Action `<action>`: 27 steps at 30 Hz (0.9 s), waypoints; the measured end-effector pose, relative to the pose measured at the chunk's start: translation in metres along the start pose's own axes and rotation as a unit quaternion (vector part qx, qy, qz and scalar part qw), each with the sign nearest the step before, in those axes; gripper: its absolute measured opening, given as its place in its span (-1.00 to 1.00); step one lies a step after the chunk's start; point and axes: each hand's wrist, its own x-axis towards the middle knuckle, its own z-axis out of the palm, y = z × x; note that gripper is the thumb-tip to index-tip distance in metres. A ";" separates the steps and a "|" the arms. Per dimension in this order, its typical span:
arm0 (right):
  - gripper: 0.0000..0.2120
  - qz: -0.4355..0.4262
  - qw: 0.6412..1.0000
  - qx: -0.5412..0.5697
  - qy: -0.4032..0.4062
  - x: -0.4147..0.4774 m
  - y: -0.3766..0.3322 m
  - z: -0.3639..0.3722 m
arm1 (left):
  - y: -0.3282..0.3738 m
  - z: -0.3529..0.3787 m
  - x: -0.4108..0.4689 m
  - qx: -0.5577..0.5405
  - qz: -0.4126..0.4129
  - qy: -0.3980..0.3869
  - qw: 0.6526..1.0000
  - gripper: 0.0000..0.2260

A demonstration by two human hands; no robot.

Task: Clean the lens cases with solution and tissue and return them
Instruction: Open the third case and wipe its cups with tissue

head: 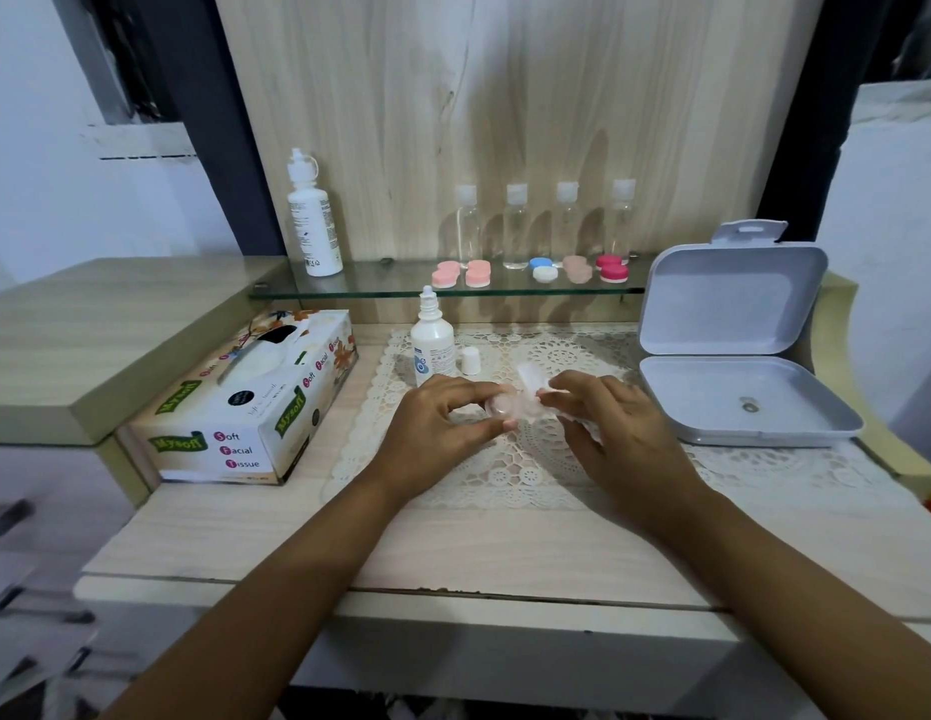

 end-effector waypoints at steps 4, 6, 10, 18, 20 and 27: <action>-0.66 -0.034 0.999 -0.003 -0.027 -0.002 -0.005 -0.001 | -0.001 0.001 0.001 -0.006 -0.018 0.008 1.000 -0.78; -0.66 -0.035 0.999 -0.001 -0.023 -0.002 -0.005 0.000 | -0.001 0.001 0.001 -0.011 -0.019 0.014 1.000 -0.79; -0.63 -0.002 1.000 0.011 0.017 0.001 -0.002 -0.001 | 0.000 0.000 0.001 -0.009 -0.011 0.012 1.000 -0.71; -0.79 0.248 0.957 0.147 -0.022 0.007 -0.004 -0.001 | -0.002 0.002 0.000 0.038 0.041 -0.020 0.998 -0.69; -0.74 0.272 0.947 0.161 -0.060 0.010 -0.004 -0.002 | -0.003 0.002 0.001 0.045 0.052 -0.028 0.997 -0.68; -0.84 0.271 0.944 0.167 -0.091 0.010 -0.005 -0.001 | -0.003 0.003 0.000 0.021 0.039 -0.059 0.997 -0.67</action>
